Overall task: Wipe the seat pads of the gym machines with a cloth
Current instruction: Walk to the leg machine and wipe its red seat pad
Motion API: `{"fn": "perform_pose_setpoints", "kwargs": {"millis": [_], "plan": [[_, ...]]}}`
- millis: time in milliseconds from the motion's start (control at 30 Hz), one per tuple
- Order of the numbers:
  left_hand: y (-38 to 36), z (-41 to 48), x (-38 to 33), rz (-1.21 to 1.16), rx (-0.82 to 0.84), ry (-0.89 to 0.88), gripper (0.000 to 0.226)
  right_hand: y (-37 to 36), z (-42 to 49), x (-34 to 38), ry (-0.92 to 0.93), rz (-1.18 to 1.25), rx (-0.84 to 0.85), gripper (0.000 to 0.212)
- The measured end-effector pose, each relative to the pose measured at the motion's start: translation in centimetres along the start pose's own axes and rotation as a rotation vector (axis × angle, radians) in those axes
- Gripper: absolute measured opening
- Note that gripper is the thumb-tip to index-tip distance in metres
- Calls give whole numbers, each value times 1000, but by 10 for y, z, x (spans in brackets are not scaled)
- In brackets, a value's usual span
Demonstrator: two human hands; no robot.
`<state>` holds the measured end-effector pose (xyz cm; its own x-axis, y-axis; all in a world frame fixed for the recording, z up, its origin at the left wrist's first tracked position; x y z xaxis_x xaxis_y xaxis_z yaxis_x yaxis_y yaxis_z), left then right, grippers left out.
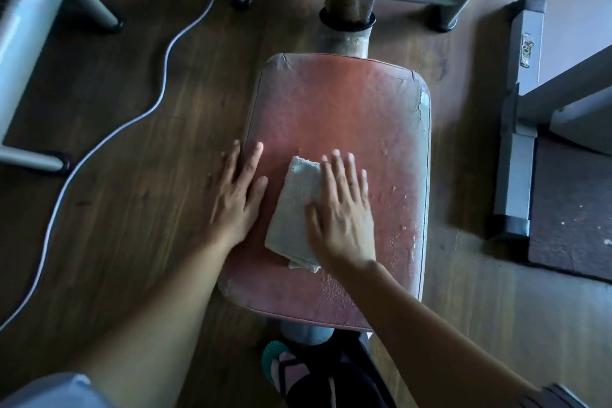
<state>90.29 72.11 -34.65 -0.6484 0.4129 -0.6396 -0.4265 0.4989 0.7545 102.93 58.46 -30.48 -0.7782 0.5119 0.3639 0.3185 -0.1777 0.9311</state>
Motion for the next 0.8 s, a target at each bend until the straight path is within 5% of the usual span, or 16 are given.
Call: {"fn": "perform_pose_setpoints", "kwargs": {"millis": [300,433,633,800], "plan": [[-6,-2,5,31,-27,-36,55,-9,17,-27,157,-251,24,67],[-16,-12,-7,43,-91,-13,54,11,42,-73,122,-292,9,64],[-23,-24,-10,70,-160,-41,57,4,37,-40,28,-281,29,73],[-29,-22,-3,-4,-160,-53,58,9,-21,-42,306,-260,106,73]]}}
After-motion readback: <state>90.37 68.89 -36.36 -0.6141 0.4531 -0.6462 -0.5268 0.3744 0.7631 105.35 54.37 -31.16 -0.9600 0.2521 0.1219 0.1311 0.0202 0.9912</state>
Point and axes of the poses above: each hand's wrist, its own z-axis towards the middle knuckle, its own y-axis out of the back of the hand, x = y × z, the point moved 1 cm from there along z, towards the middle knuckle, and after that the axes turned 11 degrees about -z, right-handed, at the moved point
